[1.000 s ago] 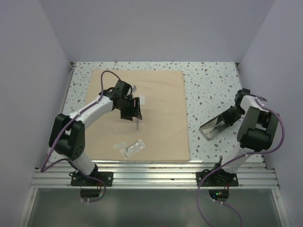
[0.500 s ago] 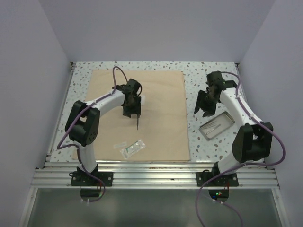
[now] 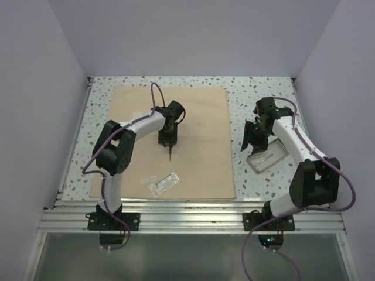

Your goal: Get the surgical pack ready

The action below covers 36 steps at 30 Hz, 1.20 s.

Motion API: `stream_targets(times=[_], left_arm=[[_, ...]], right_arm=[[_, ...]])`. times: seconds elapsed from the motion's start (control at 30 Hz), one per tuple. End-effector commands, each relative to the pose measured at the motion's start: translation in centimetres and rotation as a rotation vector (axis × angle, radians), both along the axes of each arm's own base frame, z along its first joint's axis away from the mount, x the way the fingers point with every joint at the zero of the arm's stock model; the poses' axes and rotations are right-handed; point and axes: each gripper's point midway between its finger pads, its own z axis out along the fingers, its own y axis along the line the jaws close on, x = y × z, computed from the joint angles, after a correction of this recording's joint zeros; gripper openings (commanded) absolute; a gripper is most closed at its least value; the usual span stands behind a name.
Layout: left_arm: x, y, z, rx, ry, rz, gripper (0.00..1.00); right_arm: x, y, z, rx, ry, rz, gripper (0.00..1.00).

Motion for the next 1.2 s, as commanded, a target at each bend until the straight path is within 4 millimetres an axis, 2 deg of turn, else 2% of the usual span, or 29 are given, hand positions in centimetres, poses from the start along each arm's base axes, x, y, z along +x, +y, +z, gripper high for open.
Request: stream_targets(times=[0.0,0.23,0.4,0.5,0.53,0.6,0.73,0.77,0.8,0.83,0.97,1.0,1.03,1.17], left_arm=[[0.4,0.9,-0.3,0.060,-0.015,0.042,0.41],[0.4,0.6,-1.8,0.057,0.007,0.036,0.38],[0.7,-0.8,-1.3,-0.020,0.004,-0.003,0.21],[1.2,-1.1,0.2,-0.052,-0.020,-0.022,0.13],[1.4,-1.1,1.0,-0.064,-0.029,-0.025,0.05],[1.5,-0.8,1.8,-0.092,-0.021,-0.019,0.00],[2.2,-0.7,5.7,-0.187,-0.056,-0.025,0.00],[1.8,-1.5,6.5,-0.251,-0.041,-0.046,0.00],[1.8,-1.6,7.2,-0.282,-0.043,-0.052,0.00],[1.5,-1.8,8.0,-0.308,-0.046,-0.063,0.00],[-0.3,-3.9,9.6,-0.460,-0.014,-0.131,0.00],[-1.0,-4.0,9.2,-0.476,0.007,-0.132,0.00],[-1.1,-4.4,10.1,-0.512,-0.018,-0.145,0.00],[-3.1,-6.5,11.7,-0.685,0.002,-0.221,0.00]], right_arm=[[0.1,0.5,1.1,0.022,-0.048,0.025,0.52],[0.3,1.0,1.5,-0.001,-0.053,0.046,0.52],[0.6,3.1,2.0,0.017,-0.073,0.105,0.54],[0.8,4.6,2.2,0.051,-0.078,0.130,0.58],[0.8,5.0,2.2,0.064,-0.077,0.130,0.61],[0.7,6.3,2.3,0.115,-0.068,0.149,0.61],[0.8,10.1,2.4,0.292,-0.065,0.219,0.63],[0.5,10.9,2.1,0.327,-0.047,0.203,0.64],[1.3,11.7,2.0,0.369,-0.075,0.195,0.64],[0.9,12.7,1.7,0.434,-0.036,0.156,0.64],[2.5,16.0,2.2,0.570,-0.073,0.123,0.63],[3.1,16.7,2.5,0.587,-0.099,0.130,0.63],[3.6,17.4,2.6,0.593,-0.092,0.129,0.63],[4.3,20.6,3.4,0.664,-0.102,0.166,0.63]])
